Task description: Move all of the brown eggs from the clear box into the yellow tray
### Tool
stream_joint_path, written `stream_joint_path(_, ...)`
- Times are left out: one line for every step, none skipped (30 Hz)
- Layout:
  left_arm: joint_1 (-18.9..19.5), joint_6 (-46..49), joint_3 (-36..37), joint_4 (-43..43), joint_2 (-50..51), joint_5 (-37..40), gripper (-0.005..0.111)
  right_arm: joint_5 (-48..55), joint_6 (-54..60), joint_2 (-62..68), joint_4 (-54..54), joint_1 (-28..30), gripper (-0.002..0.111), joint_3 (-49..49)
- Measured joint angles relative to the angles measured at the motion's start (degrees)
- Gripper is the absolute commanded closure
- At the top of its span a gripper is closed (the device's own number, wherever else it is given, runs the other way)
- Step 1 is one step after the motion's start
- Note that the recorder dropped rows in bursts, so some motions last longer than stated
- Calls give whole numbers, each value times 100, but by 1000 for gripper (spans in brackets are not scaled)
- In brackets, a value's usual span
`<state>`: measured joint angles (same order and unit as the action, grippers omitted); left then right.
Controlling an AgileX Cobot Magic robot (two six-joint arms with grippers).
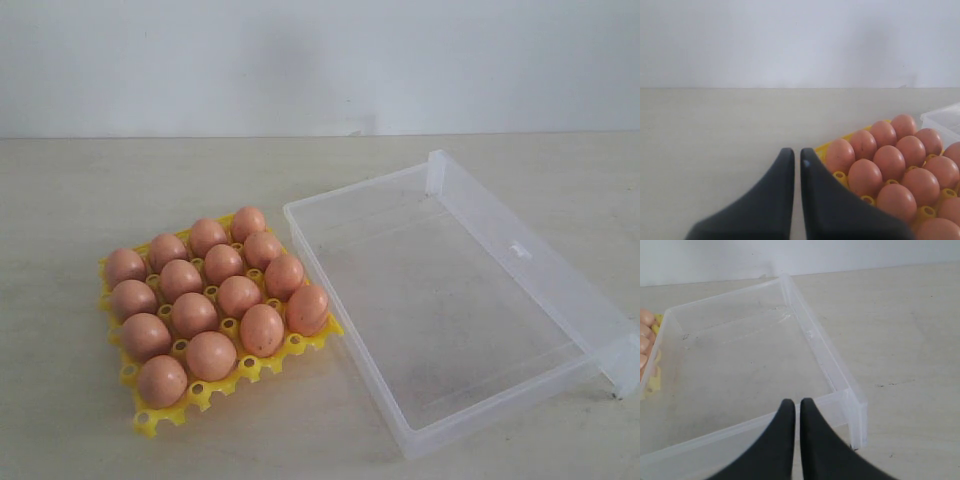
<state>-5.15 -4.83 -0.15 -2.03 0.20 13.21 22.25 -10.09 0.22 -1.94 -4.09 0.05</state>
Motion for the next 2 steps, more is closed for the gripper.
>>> stream_joint_path(0, 0, 0, 0, 0, 0, 103, 0, 0, 0, 0, 0, 108, 0)
stream_joint_path(0, 0, 0, 0, 0, 0, 103, 0, 0, 0, 0, 0, 108, 0)
